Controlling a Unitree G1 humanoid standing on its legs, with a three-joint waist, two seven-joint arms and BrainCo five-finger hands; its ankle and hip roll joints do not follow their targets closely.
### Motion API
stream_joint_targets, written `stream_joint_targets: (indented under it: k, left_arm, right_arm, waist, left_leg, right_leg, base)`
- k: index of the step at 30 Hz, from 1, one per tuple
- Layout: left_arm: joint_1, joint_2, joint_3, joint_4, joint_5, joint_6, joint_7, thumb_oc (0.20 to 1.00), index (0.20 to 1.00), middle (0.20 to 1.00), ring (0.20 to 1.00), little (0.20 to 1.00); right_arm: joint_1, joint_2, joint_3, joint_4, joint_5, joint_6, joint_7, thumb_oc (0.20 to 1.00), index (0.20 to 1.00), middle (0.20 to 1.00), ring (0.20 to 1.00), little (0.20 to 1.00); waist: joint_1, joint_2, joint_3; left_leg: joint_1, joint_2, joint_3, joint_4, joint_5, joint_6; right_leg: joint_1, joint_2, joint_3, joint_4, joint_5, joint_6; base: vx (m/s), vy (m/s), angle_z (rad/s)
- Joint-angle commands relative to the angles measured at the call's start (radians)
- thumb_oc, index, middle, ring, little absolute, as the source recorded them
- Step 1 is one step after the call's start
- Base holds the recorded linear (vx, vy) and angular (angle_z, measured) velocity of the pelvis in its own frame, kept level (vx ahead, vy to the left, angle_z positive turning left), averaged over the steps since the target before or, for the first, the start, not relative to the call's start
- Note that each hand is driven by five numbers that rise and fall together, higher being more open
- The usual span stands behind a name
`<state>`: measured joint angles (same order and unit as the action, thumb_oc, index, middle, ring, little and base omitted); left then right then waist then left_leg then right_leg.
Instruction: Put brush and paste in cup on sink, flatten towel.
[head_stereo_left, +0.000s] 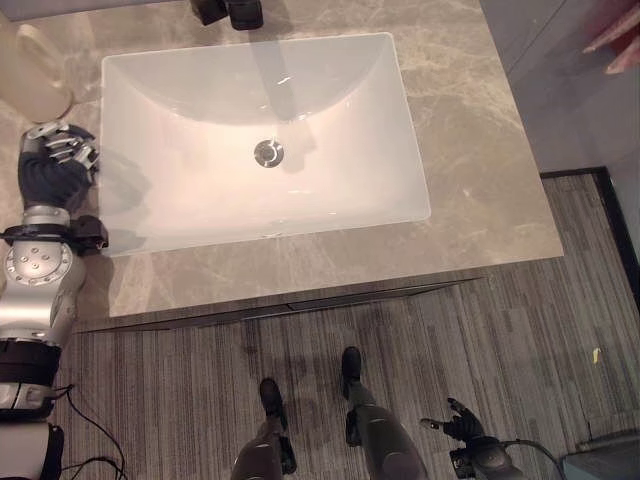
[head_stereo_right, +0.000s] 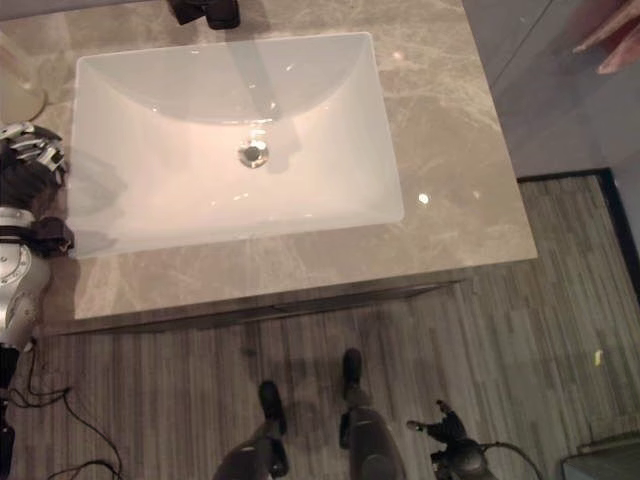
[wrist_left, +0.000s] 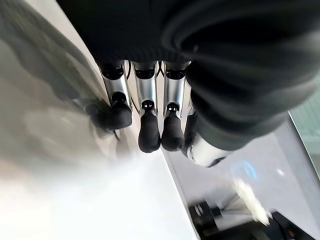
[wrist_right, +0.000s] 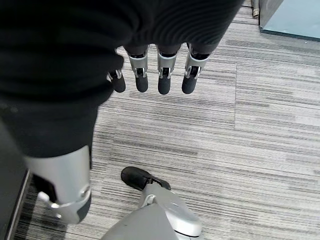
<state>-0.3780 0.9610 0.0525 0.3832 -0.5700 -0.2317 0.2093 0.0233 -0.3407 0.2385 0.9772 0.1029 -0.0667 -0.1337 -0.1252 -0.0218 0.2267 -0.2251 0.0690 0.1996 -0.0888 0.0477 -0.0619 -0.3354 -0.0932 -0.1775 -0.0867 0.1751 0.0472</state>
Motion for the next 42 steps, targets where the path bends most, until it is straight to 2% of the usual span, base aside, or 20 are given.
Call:
stream_joint_targets:
  k: [1,5,10,14,15,19,26,42]
  left_arm:
    - [-0.053,0.055,0.027,0.111,0.03,-0.003,0.004,0.2,0.2,0.2,0.2,0.2]
    - [-0.085,0.082,0.025,0.159,0.04,0.004,0.013,0.2,0.2,0.2,0.2,0.2]
    - [-0.191,0.135,-0.032,0.275,0.033,0.016,0.007,0.2,0.2,0.2,0.2,0.2]
    - [-0.345,0.184,-0.139,0.406,0.017,0.038,-0.013,0.2,0.2,0.2,0.2,0.2]
    - [-0.418,0.194,-0.192,0.456,0.01,0.043,-0.018,0.2,0.2,0.2,0.2,0.2]
    - [-0.561,0.204,-0.302,0.538,0.026,0.057,-0.026,0.2,0.2,0.2,0.2,0.2]
    - [-0.708,0.194,-0.402,0.599,0.032,0.064,-0.016,0.2,0.2,0.2,0.2,0.2]
    - [-0.821,0.15,-0.472,0.615,0.054,0.07,0.01,0.2,0.2,0.2,0.2,0.2]
  right_arm:
    - [0.003,-0.011,-0.02,0.021,-0.022,-0.006,-0.015,1.0,1.0,1.0,1.0,1.0]
    - [-0.001,-0.018,-0.019,0.025,-0.022,-0.007,-0.016,1.0,1.0,1.0,1.0,1.0]
    - [-0.011,-0.03,-0.007,0.006,-0.015,-0.011,-0.013,1.0,1.0,1.0,1.0,1.0]
    - [-0.005,-0.047,0.009,-0.029,-0.008,-0.015,-0.005,1.0,1.0,1.0,1.0,1.0]
    - [-0.006,-0.047,0.01,-0.026,0.009,-0.02,-0.007,1.0,1.0,1.0,1.0,1.0]
    - [-0.009,-0.042,0.025,-0.003,0.03,-0.022,-0.006,1.0,1.0,1.0,1.0,1.0]
    - [-0.004,-0.031,0.038,-0.003,0.05,-0.027,-0.006,1.0,1.0,1.0,1.0,1.0]
    - [0.008,-0.036,0.043,-0.092,0.066,-0.044,-0.011,1.0,1.0,1.0,1.0,1.0]
  waist:
    - [0.006,0.002,0.005]
    - [0.005,0.003,0.009]
    - [-0.002,-0.001,0.014]
    - [-0.014,-0.009,0.017]
    - [-0.02,-0.013,0.019]
    - [-0.032,-0.019,0.026]
    - [-0.046,-0.018,0.035]
    - [-0.063,-0.01,0.035]
  left_leg:
    - [-0.034,-0.008,-0.04,0.002,0.043,0.002]
    - [-0.038,-0.008,-0.043,0.002,0.046,0.002]
    - [-0.055,-0.006,-0.042,0.002,0.05,0.0]
    - [-0.078,-0.002,-0.042,0.002,0.057,0.0]
    - [-0.089,0.0,-0.044,0.002,0.06,-0.001]
    - [-0.118,0.005,-0.047,0.002,0.065,-0.002]
    - [-0.158,0.009,-0.047,0.002,0.07,-0.003]
    - [-0.2,0.008,-0.043,0.002,0.071,-0.002]
  right_leg:
    - [0.067,-0.042,0.051,-0.001,0.01,0.098]
    - [0.065,-0.041,0.045,-0.001,0.009,0.098]
    - [0.05,-0.038,0.048,-0.001,0.018,0.101]
    - [0.028,-0.034,0.055,-0.001,0.029,0.106]
    - [0.019,-0.033,0.056,-0.001,0.03,0.107]
    - [-0.009,-0.027,0.061,-0.001,0.036,0.11]
    - [-0.049,-0.026,0.071,-0.001,0.047,0.112]
    - [-0.098,-0.019,0.092,-0.001,0.05,0.111]
  base:
    - [0.0,-0.007,0.05]
    - [0.0,-0.008,0.11]
    - [0.0,-0.002,0.05]
    - [0.0,0.0,0.0]
    - [0.0,0.0,0.0]
    - [0.0,0.0,0.0]
    - [0.0,0.0,0.0]
    - [0.0,0.0,0.0]
